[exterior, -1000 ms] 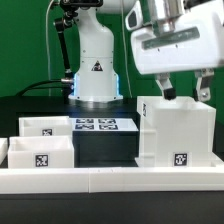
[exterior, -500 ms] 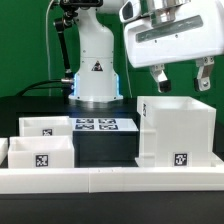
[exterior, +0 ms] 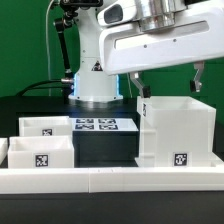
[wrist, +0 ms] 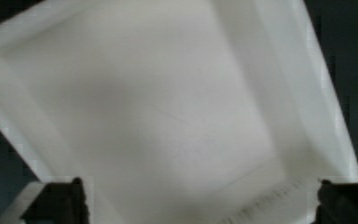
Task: Assemble drawer
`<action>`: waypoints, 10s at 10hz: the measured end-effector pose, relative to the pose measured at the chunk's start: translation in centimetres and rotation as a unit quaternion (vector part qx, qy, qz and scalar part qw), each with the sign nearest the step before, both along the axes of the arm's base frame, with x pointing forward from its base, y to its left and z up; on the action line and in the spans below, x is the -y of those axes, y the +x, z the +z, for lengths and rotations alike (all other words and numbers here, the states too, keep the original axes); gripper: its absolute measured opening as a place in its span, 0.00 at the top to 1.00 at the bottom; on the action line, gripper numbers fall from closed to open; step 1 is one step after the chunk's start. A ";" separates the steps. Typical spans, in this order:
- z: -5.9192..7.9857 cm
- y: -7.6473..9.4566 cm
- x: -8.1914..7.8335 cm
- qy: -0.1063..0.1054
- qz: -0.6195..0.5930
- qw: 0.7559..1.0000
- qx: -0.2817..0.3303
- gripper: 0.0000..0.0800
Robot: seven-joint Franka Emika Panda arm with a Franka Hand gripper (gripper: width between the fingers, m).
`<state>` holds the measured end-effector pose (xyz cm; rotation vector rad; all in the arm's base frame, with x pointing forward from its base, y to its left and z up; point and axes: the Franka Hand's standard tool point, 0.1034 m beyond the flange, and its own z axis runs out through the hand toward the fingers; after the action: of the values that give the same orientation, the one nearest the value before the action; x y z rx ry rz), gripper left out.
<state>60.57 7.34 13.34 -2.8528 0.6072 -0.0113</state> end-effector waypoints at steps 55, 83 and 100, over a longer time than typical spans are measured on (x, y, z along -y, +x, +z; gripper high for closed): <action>-11.3 -9.2 15.5 -0.087 0.381 0.920 0.023 0.95; -11.6 -7.2 13.0 -0.079 0.811 0.575 0.077 0.95; -12.9 -6.0 9.9 -0.084 0.842 0.527 0.085 0.95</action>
Offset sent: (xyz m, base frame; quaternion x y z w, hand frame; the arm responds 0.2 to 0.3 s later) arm -0.0468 -0.0634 0.0093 -0.0730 -0.0704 -0.2638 0.9592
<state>54.56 -2.59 0.46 -2.1864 -2.2618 -0.0231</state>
